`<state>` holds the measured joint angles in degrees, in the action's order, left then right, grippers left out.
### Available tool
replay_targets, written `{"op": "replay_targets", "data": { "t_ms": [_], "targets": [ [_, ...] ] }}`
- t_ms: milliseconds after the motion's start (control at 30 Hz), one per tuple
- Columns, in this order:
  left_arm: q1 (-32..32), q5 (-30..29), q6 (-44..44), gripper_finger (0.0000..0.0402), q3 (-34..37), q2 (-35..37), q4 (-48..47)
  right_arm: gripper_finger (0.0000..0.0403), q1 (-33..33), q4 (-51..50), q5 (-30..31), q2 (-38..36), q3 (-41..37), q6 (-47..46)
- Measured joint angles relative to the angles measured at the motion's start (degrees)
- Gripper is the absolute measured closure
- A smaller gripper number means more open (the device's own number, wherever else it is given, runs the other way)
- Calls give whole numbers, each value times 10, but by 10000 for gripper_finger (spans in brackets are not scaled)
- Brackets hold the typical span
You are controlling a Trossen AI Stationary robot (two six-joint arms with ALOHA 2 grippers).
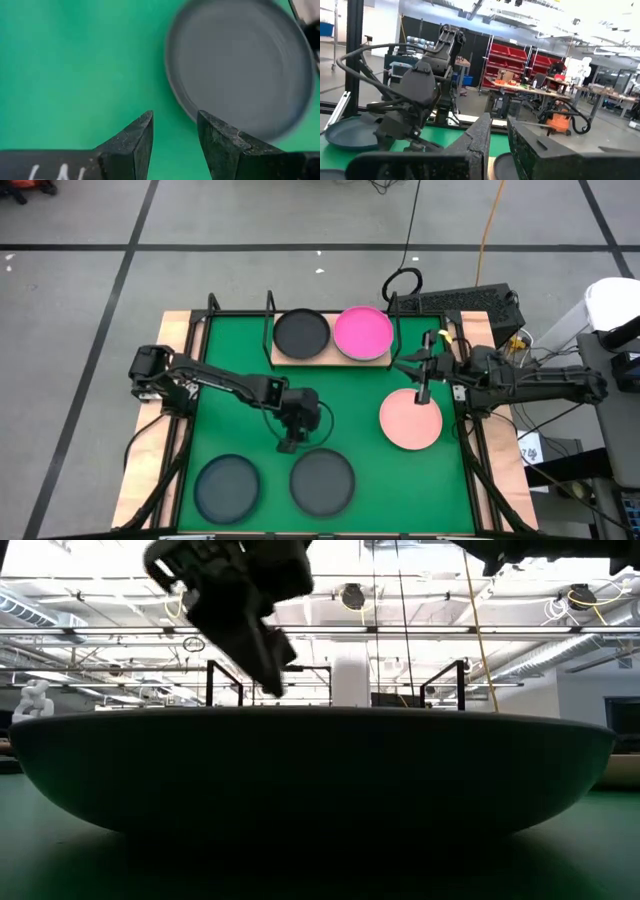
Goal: Place and stack plates onto a shelf
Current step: Stack the dark blue plate on top of the black plate on the shelf
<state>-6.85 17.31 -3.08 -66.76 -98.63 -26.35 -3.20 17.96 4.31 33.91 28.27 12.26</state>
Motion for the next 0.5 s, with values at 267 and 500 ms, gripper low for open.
{"op": "replay_targets", "data": {
  "t_ms": [267, 500],
  "targets": [
    [-30, 10, 90, 245, -1, 14, -142, 353, 7, -35, 0, 18, 0, -25],
    [-56, 25, 141, 245, 52, 48, -180, 353, 27, -22, -1, 26, 0, -7]
  ]
}}
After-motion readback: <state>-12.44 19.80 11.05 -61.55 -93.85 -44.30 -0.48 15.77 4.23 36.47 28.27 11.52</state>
